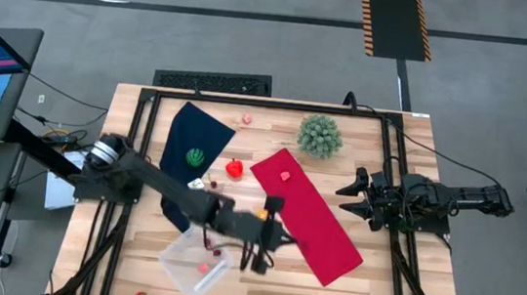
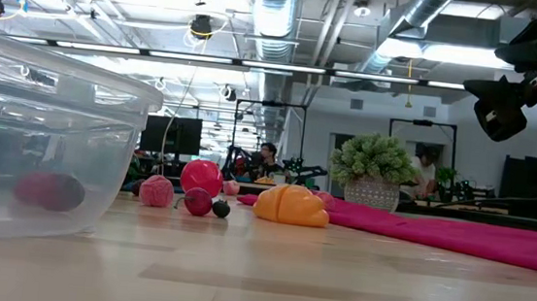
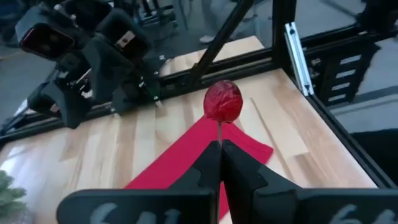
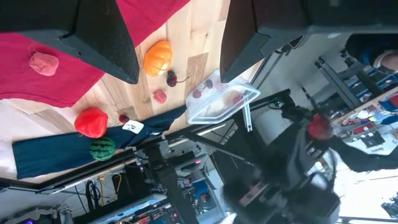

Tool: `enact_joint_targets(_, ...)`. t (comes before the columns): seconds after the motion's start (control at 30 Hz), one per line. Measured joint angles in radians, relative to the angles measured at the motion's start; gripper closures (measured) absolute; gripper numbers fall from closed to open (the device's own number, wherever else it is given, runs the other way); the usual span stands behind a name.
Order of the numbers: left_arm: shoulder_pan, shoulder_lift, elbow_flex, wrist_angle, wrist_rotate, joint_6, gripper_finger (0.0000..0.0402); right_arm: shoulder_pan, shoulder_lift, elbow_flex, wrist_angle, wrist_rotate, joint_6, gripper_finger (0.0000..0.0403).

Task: Pick and placing Produce into tupperware
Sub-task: Put the cherry into the transparent bin

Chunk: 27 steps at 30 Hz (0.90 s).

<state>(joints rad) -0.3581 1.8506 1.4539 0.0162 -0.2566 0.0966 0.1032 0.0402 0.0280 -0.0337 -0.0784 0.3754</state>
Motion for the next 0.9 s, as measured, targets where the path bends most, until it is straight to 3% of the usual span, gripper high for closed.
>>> enact_joint_targets(0.17,0.066,-0.176,-0.214,0.150,0.054,-0.002,0.0401,0.000,0.000,0.000,0.000,0.000,0.000,0.0154)
enact_joint_targets(0.33,0.057,-0.359,-0.434,0.200,0.014,-0.096,0.0401,0.000,0.000,0.000,0.000,0.000,0.000,0.0154)
enact_joint_targets(0.6,-0.093,-0.562,-0.649,0.082,-0.132,-0.264,0.0401,0.000,0.000,0.000,0.000,0.000,0.000,0.0154)
enact_joint_targets(0.9,-0.295,-0.654,-0.772,-0.115,-0.275,-0.528,0.0401,0.000,0.000,0.000,0.001,0.000,0.000,0.0154)
